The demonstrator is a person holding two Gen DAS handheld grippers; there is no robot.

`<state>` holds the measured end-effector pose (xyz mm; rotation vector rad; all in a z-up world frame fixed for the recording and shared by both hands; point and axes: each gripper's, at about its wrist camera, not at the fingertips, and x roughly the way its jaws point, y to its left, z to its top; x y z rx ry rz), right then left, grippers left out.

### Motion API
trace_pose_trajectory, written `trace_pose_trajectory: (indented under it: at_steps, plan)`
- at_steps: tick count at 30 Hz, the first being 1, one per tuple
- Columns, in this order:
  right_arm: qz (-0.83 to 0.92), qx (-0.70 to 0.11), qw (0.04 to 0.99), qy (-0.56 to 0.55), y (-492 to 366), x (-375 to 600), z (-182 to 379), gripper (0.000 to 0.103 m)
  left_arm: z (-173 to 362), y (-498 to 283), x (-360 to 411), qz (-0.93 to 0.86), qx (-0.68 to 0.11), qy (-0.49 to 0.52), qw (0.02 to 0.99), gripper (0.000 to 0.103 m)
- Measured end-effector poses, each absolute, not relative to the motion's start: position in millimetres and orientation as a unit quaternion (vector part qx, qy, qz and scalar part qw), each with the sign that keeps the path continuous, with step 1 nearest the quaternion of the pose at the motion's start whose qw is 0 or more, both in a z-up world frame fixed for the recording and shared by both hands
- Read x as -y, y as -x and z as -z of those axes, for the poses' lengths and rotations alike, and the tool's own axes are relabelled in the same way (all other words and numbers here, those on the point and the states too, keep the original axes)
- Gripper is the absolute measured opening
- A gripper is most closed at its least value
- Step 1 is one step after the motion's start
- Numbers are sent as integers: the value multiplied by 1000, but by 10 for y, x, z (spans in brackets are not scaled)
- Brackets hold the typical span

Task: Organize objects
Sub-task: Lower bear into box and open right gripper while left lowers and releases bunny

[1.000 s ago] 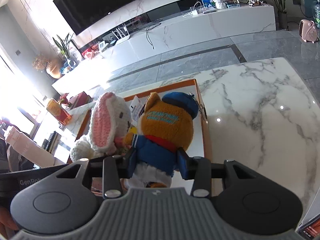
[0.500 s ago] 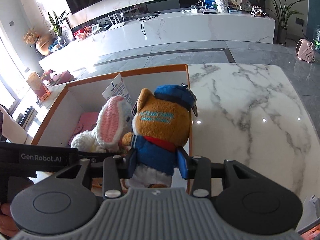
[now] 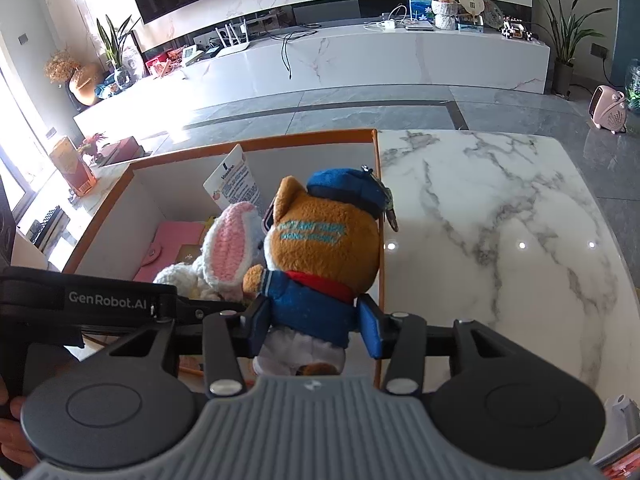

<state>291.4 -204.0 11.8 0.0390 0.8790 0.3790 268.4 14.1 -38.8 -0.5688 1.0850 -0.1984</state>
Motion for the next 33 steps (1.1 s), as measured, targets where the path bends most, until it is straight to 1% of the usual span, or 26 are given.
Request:
trace_pose_trajectory:
  at_steps: [2,5,7,11,13,20,23,24,25,26,28,31,33]
  plan:
    - [-186,-424,886,-21,-2907,2045,-127,52,399,-2697,-115,89,-513,260,813,62]
    - [-192,-421,886,-29,-2894,2056,-156,59,407,-2706,-89,88,-517,251,814,63]
    - [-192,-417,888,-28,-2879,2058,-185,59,419,-2711,-80,87,-519,247,814,64]
    - [-189,-411,891,-26,-2869,2070,-230,57,453,-2727,-48,88,-526,233,813,66]
    - [-184,-410,893,-29,-2867,2091,-247,52,461,-2730,-27,94,-529,226,813,67]
    - [-182,-413,891,-38,-2875,2106,-250,52,394,-2663,-26,102,-523,198,823,79]
    - [-182,-416,890,-34,-2867,2084,-227,52,295,-2585,-39,92,-507,179,838,80]
    - [-181,-418,890,-34,-2864,2078,-220,51,260,-2560,-37,92,-501,172,843,78]
    - [-180,-419,890,-33,-2859,2074,-212,48,225,-2540,-33,94,-497,164,847,72]
    - [-179,-419,889,-33,-2855,2069,-205,47,199,-2532,-27,93,-496,157,849,69]
    - [-180,-422,888,-36,-2847,2062,-191,43,181,-2520,16,89,-496,140,852,56]
    - [-183,-424,886,-35,-2822,2029,-179,42,232,-2560,71,85,-502,128,851,45]
    - [-185,-425,885,-34,-2802,2014,-166,42,318,-2585,40,89,-516,132,841,40]
